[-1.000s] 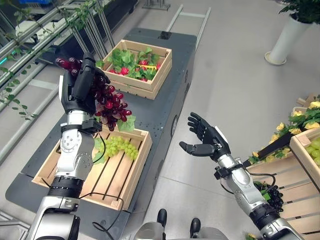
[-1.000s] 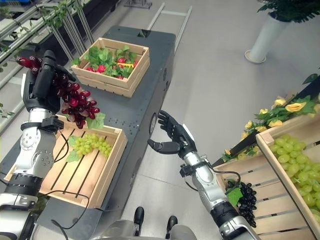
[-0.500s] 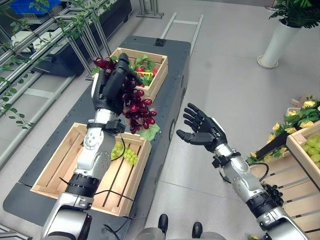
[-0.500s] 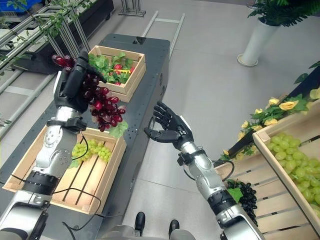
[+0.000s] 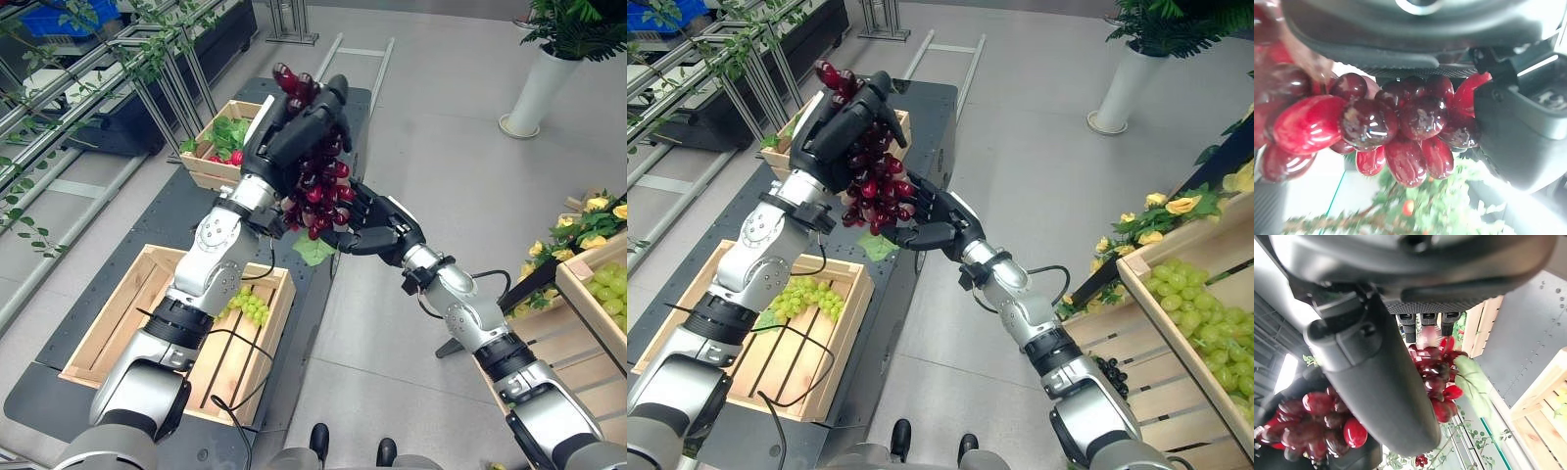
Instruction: Pick up the fruits from the basket on one side to the basket on the other side
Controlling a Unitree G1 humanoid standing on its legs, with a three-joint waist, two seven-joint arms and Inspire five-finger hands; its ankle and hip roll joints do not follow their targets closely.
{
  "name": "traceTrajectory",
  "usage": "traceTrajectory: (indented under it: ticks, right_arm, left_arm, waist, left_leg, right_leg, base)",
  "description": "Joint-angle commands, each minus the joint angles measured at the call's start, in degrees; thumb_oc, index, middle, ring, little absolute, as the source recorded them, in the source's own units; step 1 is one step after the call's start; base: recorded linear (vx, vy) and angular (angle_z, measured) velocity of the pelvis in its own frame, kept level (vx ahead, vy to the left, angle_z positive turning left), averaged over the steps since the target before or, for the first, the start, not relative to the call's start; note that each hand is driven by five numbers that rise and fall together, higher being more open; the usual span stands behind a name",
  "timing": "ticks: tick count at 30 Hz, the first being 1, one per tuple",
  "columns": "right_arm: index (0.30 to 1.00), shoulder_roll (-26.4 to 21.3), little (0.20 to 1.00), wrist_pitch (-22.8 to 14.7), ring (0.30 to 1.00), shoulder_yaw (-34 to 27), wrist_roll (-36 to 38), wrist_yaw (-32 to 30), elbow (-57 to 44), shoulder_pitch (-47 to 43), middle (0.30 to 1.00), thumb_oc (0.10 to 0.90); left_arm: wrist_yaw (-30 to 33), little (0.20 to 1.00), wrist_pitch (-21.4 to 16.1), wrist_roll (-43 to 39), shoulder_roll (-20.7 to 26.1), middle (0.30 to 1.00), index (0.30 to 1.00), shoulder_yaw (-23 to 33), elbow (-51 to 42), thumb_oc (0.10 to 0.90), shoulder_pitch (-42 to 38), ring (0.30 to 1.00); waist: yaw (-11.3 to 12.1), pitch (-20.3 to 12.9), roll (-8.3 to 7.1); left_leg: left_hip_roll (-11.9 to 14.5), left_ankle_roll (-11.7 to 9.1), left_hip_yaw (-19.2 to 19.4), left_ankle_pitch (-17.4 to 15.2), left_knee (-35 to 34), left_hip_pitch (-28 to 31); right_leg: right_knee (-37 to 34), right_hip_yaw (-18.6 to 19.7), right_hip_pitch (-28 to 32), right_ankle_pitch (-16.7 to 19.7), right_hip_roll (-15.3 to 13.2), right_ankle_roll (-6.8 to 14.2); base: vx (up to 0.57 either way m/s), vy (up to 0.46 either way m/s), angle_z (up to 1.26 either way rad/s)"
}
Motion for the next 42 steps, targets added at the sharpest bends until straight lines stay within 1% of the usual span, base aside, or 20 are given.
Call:
traceTrajectory:
  ticks: [1, 6, 8, 11, 12, 14, 15, 19, 21, 22, 23, 24, 25, 32, 42]
  right_arm:
    - [0.9, 2.04, 0.9, -3.08, 0.9, 1.44, 3.27, 3.13, -0.47, -3.69, 0.9, 0.8]
    - [0.9, 1.55, 0.9, -2.55, 0.9, 2.81, 3.2, 3.52, 0.15, -5.92, 0.9, 0.8]
    - [0.9, 1.34, 0.9, -2.9, 0.9, 3.2, 3.17, 3.27, 0.22, -6.66, 0.9, 0.8]
    - [0.9, 1.41, 0.9, -3.47, 0.9, 3.53, 3.98, 3.42, 0.52, -8.23, 0.9, 0.8]
    - [0.9, 1.84, 0.9, -4.57, 0.9, 3.76, 4.04, 3.31, 0.49, -8.74, 0.9, 0.8]
    - [0.9, 2.12, 0.9, -5.46, 0.9, 3.83, 4.51, 3.49, 0.28, -9.1, 0.9, 0.8]
    - [0.9, 2.3, 0.9, -7.03, 0.9, 3.79, 5.15, 4.23, -0.08, -9.27, 0.9, 0.8]
    - [0.9, 3.27, 0.9, -8.87, 0.9, 3.12, 6.25, 5.06, -1.33, -9.21, 0.9, 0.8]
    - [0.9, 3.57, 0.9, -9.14, 0.9, 3.04, 6.34, 5.3, -1.25, -9.12, 0.9, 0.8]
    - [0.646, 4.07, 0.646, -9.97, 0.646, 2.99, 6.67, 5.1, -0.97, -9.06, 0.646, 0.631]
    - [0.415, 4.2, 0.415, -10.41, 0.415, 2.95, 6.79, 5.07, -0.88, -9.08, 0.415, 0.477]
    - [0.415, 4.2, 0.415, -10.42, 0.415, 2.95, 6.79, 5.07, -0.87, -9.08, 0.415, 0.477]
    - [0.3, 4.32, 0.3, -11.64, 0.3, 2.66, 7.67, 6.34, -0.87, -9.04, 0.3, 0.4]
    - [0.3, 4.22, 0.3, -11.92, 0.3, 2.29, 8.04, 6.44, -0.31, -9.36, 0.3, 0.4]
    - [0.3, 4.03, 0.3, -12.38, 0.3, 1.2, 8.8, 6.15, 0.56, -9.56, 0.3, 0.4]
  left_arm:
    - [-2.82, 0.3, -3.75, -0.06, -0.93, 0.3, 0.3, -0.2, 2.2, 0.4, -8.08, 0.3]
    - [-5.63, 0.3, -2.2, -0.4, -0.45, 0.3, 0.3, -1.63, 2.57, 0.4, -8.83, 0.3]
    - [-6.21, 0.3, -1.61, -0.85, -0.11, 0.3, 0.3, -2.16, 2.33, 0.4, -9.2, 0.3]
    - [-6.81, 0.3, -1.82, -1.24, -0.18, 0.3, 0.3, -3.15, 3.28, 0.4, -10.08, 0.3]
    - [-6.64, 0.3, -1.52, -1.06, -0.46, 0.3, 0.3, -3.34, 3.29, 0.4, -10.2, 0.3]
    - [-6.46, 0.3, -1.49, -1.04, -0.54, 0.3, 0.3, -3.5, 3.38, 0.4, -10.09, 0.3]
    - [-6.25, 0.3, -1.35, -1.49, -0.43, 0.3, 0.3, -3.6, 3.5, 0.4, -10.04, 0.3]
    - [-6.23, 0.3, -1.63, -2.56, -0.85, 0.3, 0.3, -3.01, 4.75, 0.4, -9.69, 0.3]
    - [-6.1, 0.3, -1.9, -2.76, -1.16, 0.3, 0.3, -2.91, 5.27, 0.4, -9.74, 0.3]
    - [-5.5, 0.3, -2.24, -2.93, -1.53, 0.3, 0.3, -2.81, 5.84, 0.4, -9.95, 0.3]
    - [-5.2, 0.3, -2.36, -3.17, -1.52, 0.3, 0.3, -2.81, 5.93, 0.4, -10.07, 0.3]
    - [-5.2, 0.3, -2.36, -3.17, -1.52, 0.3, 0.3, -2.81, 5.93, 0.4, -10.08, 0.3]
    - [-4.48, 0.3, -2.8, -3.31, -1.61, 0.3, 0.3, -2.47, 6.33, 0.4, -10.37, 0.3]
    - [-2.87, 0.3, -3.81, -3.79, -1.69, 0.3, 0.3, -1.76, 8.06, 0.4, -11.13, 0.3]
    - [-0.15, 0.3, -4.91, -3.19, -1.92, 0.3, 0.3, -0.31, 13.21, 0.4, -11.5, 0.3]
  waist:
    - [-0.04, -12.13, -0.61]
    - [0.09, -12.37, -0.88]
    - [0.15, -12.44, -0.91]
    - [0.19, -12.43, -0.89]
    - [0.21, -12.48, -0.93]
    - [0.2, -12.51, -0.94]
    - [0.2, -12.55, -0.93]
    - [0.13, -12.78, -0.89]
    - [0.12, -12.87, -0.86]
    - [0.09, -13.01, -0.81]
    - [0.1, -13.05, -0.78]
    - [0.1, -13.05, -0.78]
    - [0.05, -13.01, -0.72]
    - [-0.04, -13.08, -0.69]
    - [-0.32, -13.01, -0.66]
  left_leg:
    - [-2.36, -1.45, -1.22, -4.65, -0.05, -1.25]
    - [-2.16, -1.45, -0.75, -4.78, -0.05, -0.99]
    - [-2.12, -1.44, -0.61, -4.84, -0.05, -0.94]
    - [-2.01, -1.45, -0.5, -4.84, -0.05, -0.97]
    - [-2.01, -1.41, -0.58, -4.9, -0.05, -0.9]
    - [-1.96, -1.39, -0.48, -4.94, -0.05, -0.83]
    - [-1.96, -1.36, -0.42, -4.98, -0.05, -0.79]
    - [-1.9, -1.31, -0.14, -5.02, -0.05, -0.76]
    - [-1.9, -1.27, -0.1, -5.05, -0.05, -0.79]
    - [-1.86, -1.25, 0.01, -5.09, -0.05, -0.82]
    - [-1.85, -1.24, 0.02, -5.1, -0.05, -0.84]
    - [-1.85, -1.24, 0.02, -5.1, -0.05, -0.84]
    - [-1.81, -1.23, 0.04, -5.1, -0.05, -0.87]
    - [-1.78, -1.25, 0.11, -5.23, -0.05, -0.81]
    - [-1.68, -1.36, 0.23, -5.33, -0.05, -0.89]
  right_leg:
    - [0.07, 0.87, -2.01, 0.19, 1.57, -2.38]
    - [0.06, 1.09, -1.89, 0.12, 1.63, -2.4]
    - [0.06, 1.15, -1.89, 0.12, 1.65, -2.36]
    - [0.06, 1.13, -1.94, 0.14, 1.66, -2.4]
    - [0.06, 1.23, -1.89, 0.1, 1.71, -2.43]
    - [0.06, 1.33, -1.85, 0.08, 1.73, -2.45]
    - [0.06, 1.44, -1.82, 0.05, 1.75, -2.44]
    - [0.06, 1.61, -1.88, 0.05, 1.76, -2.4]
    - [0.06, 1.62, -1.94, 0.06, 1.76, -2.38]
    - [0.06, 1.64, -1.99, 0.0, 1.72, -2.34]
    - [0.06, 1.65, -2.02, -0.02, 1.71, -2.34]
    - [0.06, 1.66, -2.02, -0.02, 1.71, -2.34]
    - [0.06, 1.69, -2.04, -0.07, 1.71, -2.35]
    - [0.06, 1.76, -2.06, -0.1, 1.65, -2.28]
    - [0.06, 1.97, -2.3, -0.08, 1.55, -2.18]
  base:
    - [0.0, 0.0, 0.0]
    - [0.0, 0.0, 0.0]
    - [0.0, 0.0, 0.0]
    - [0.0, 0.0, 0.0]
    - [0.0, 0.0, 0.0]
    - [0.0, 0.0, 0.0]
    - [0.0, 0.0, 0.0]
    - [0.0, 0.0, 0.0]
    - [0.0, 0.0, 0.0]
    - [0.0, 0.0, 0.0]
    - [0.0, 0.0, 0.0]
    - [0.0, 0.0, 0.0]
    - [0.0, 0.0, 0.0]
    - [0.0, 0.002, -0.04]
    - [-0.01, 0.006, -0.04]
